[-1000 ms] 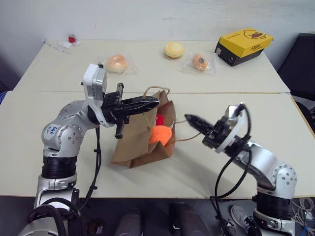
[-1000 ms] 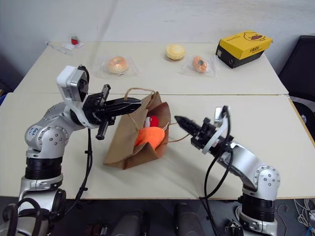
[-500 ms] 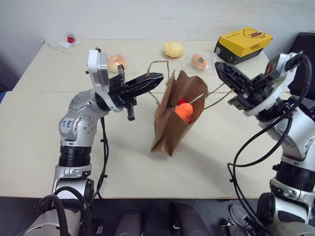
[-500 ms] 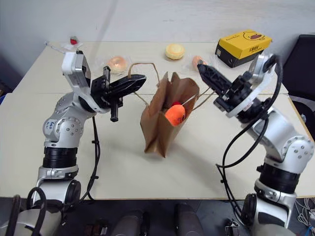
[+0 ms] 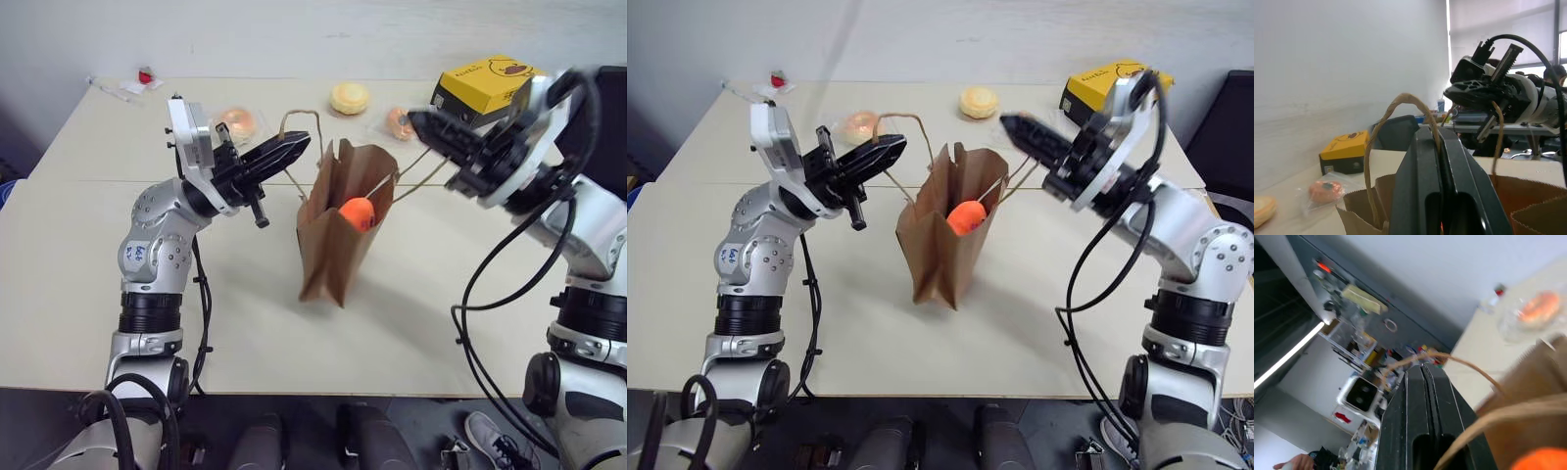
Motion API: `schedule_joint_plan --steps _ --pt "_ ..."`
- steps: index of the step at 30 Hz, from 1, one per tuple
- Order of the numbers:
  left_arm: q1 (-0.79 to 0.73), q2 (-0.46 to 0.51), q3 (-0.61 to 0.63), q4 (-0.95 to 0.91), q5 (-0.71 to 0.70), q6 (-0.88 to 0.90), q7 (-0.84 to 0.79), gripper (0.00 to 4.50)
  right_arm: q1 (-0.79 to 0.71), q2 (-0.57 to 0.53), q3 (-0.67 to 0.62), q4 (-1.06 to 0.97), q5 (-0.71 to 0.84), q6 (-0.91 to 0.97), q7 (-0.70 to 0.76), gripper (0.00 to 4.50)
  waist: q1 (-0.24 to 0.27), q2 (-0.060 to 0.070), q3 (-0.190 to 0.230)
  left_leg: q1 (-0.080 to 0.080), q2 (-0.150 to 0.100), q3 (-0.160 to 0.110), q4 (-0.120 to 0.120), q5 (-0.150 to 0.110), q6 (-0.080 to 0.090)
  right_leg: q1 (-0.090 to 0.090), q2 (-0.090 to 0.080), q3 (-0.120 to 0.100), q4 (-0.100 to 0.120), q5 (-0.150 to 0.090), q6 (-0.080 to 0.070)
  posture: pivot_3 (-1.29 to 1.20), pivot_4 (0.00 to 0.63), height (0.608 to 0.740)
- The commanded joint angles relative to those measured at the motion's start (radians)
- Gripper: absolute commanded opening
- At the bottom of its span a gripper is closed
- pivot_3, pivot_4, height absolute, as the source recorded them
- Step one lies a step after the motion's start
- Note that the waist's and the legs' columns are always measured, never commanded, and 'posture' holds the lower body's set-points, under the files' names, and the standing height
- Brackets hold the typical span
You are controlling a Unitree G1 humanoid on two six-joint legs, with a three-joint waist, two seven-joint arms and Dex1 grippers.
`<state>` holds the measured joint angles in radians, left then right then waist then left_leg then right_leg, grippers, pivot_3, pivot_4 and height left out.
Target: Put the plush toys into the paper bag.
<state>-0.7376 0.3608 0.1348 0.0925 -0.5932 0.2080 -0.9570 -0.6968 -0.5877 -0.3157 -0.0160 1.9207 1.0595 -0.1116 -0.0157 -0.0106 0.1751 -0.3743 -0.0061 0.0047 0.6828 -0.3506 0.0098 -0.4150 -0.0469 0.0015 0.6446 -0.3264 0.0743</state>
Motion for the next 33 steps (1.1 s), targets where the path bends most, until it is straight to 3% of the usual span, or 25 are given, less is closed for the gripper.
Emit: schedule_joint_plan --steps 1,4,6,9,13,19,22,26,33 --pt "0.015 0.005 -0.021 -0.053 0.027 -0.029 -0.001 0.00 0.042 -0.055 -0.006 -0.093 -0.048 0.003 0.064 0.01 0.007 0.000 0.000 -0.001 0.000 0.000 0.000 0.000 0.000 -0.001 0.000 0.000 0.000 0.000 0.000 0.00 0.150 0.740" --pt "0.027 0.004 -0.020 -0.061 0.018 -0.018 0.004 0.00 0.072 -0.075 -0.009 -0.130 -0.041 -0.007 0.091 0.01 0.013 0.000 0.000 -0.001 0.000 0.000 0.000 0.000 0.000 -0.001 0.000 0.000 0.000 0.000 0.000 0.00 0.150 0.740" --pt "0.032 0.004 -0.016 -0.064 0.013 -0.013 0.012 0.00 0.089 -0.101 -0.006 -0.153 -0.019 0.003 0.117 0.36 0.014 0.000 0.000 -0.001 0.000 0.000 0.000 0.000 0.000 -0.001 0.000 0.000 0.000 0.000 0.000 0.00 0.150 0.740" --pt "0.040 0.011 -0.005 -0.075 -0.003 0.014 0.024 0.57 0.122 -0.156 0.000 -0.187 -0.027 0.030 0.166 1.18 0.014 0.000 0.000 -0.001 0.000 0.000 0.000 0.000 0.000 -0.001 0.000 0.000 0.000 0.000 0.000 0.00 0.150 0.740" --pt "0.050 0.023 0.004 -0.091 -0.015 0.036 0.027 1.88 0.160 -0.237 0.009 -0.202 -0.044 0.065 0.247 2.66 0.015 0.000 0.000 -0.001 0.000 0.000 0.000 0.000 0.000 -0.001 0.000 0.000 0.000 0.000 0.000 0.00 0.150 0.740" --pt "0.073 0.036 0.017 -0.119 -0.022 0.059 0.031 3.63 0.188 -0.333 0.014 -0.195 -0.094 0.106 0.359 4.50 0.014 0.000 0.000 -0.001 0.000 0.000 0.000 0.000 0.000 -0.001 0.000 0.000 0.000 0.000 0.000 0.00 0.150 0.740" --pt "0.094 0.043 0.025 -0.143 -0.025 0.071 0.038 4.45 0.210 -0.369 0.004 -0.197 -0.115 0.116 0.409 4.50 0.015 0.000 0.000 -0.001 0.000 0.000 0.000 0.000 0.000 -0.001 0.000 0.000 -0.001 0.000 0.000 0.00 0.150 0.740" --pt "0.146 0.084 0.053 -0.202 -0.053 0.117 0.047 4.45 0.273 -0.402 -0.045 -0.234 -0.240 0.092 0.513 4.50 0.016 0.000 0.000 -0.001 0.000 -0.001 0.000 0.000 0.001 0.000 0.000 0.000 -0.001 0.000 0.000 0.00 0.150 0.740" --pt "0.335 0.222 0.107 -0.351 -0.111 0.237 0.035 4.45 0.573 -0.406 -0.157 -0.344 -0.517 -0.012 0.845 4.50 0.017 0.000 0.000 0.000 0.000 0.000 -0.001 -0.001 0.001 0.001 0.000 0.000 -0.002 0.000 0.000 0.00 0.150 0.740"
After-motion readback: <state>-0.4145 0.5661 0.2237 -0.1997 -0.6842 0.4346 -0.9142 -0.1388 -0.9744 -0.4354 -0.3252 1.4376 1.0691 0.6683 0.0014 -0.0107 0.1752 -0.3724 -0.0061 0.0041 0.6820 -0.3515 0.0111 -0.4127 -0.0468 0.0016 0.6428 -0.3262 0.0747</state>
